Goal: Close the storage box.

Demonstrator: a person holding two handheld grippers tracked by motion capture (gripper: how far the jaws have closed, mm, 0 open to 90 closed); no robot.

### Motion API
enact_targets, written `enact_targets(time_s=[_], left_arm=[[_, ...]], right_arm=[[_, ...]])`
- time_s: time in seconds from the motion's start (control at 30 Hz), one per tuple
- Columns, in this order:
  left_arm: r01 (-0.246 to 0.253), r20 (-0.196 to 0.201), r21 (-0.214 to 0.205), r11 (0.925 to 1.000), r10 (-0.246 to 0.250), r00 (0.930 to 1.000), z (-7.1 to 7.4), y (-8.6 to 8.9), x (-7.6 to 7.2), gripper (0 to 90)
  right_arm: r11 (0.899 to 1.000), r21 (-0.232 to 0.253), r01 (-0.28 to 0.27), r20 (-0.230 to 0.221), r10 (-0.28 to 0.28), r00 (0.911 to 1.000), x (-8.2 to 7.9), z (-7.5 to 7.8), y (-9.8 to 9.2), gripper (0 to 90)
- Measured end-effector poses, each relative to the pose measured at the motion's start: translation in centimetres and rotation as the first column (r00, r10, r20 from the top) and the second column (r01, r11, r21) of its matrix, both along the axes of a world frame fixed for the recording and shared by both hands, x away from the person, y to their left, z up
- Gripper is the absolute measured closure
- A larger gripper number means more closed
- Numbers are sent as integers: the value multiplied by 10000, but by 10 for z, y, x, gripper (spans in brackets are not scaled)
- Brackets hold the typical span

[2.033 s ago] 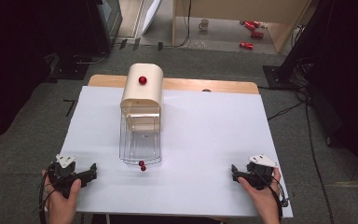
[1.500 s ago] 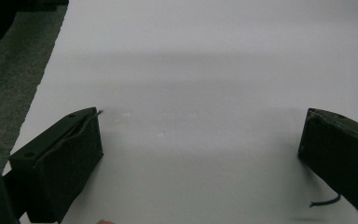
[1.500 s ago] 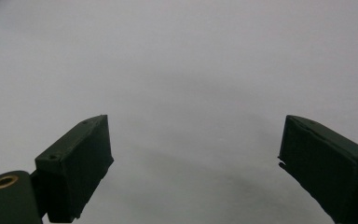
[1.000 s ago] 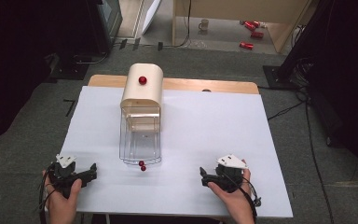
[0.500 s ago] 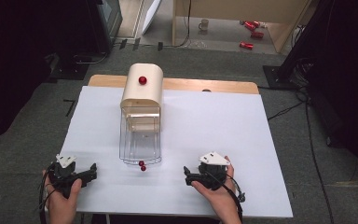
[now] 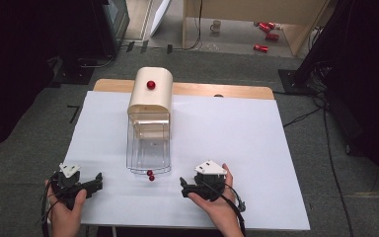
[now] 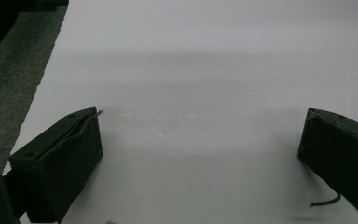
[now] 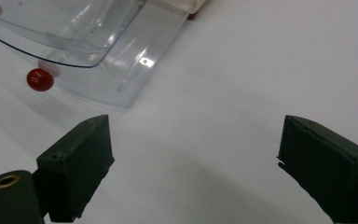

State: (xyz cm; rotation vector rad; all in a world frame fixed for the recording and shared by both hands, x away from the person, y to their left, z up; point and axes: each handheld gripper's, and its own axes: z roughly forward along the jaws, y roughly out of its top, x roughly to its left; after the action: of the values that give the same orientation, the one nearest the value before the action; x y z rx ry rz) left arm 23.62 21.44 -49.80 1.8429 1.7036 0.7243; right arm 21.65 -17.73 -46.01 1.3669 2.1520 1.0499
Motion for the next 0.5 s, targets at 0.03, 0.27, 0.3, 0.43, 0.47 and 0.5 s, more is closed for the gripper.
enact_targets(time_s=[0.03, 0.27, 0.3, 0.43, 0.47, 0.5], left_arm=[[-1, 0, -2, 10000, 1, 10000, 0, 0, 0, 0], [3, 1, -1, 10000, -3, 10000, 0, 0, 0, 0], [3, -2, -1, 10000, -3, 10000, 0, 0, 0, 0], [-3, 0, -3, 10000, 3, 10000, 0, 0, 0, 0], [-2, 2, -3, 10000, 2, 10000, 0, 0, 0, 0], [-3, 2, -2, 10000, 3, 10000, 0, 0, 0, 0]], right_arm=[[10000, 30, -49, 10, 49, 10000, 0, 0, 3, 96], [9991, 47, -413, 23, 413, 9991, 0, 1, 21, 96], [9988, 32, -483, 34, 483, 9988, -1, 1, 23, 97], [9975, 96, -694, 39, 694, 9976, -2, 2, 31, 97], [9972, 97, -747, 47, 746, 9972, -3, 3, 34, 97], [9970, 123, -770, 44, 769, 9970, -3, 3, 35, 97]])
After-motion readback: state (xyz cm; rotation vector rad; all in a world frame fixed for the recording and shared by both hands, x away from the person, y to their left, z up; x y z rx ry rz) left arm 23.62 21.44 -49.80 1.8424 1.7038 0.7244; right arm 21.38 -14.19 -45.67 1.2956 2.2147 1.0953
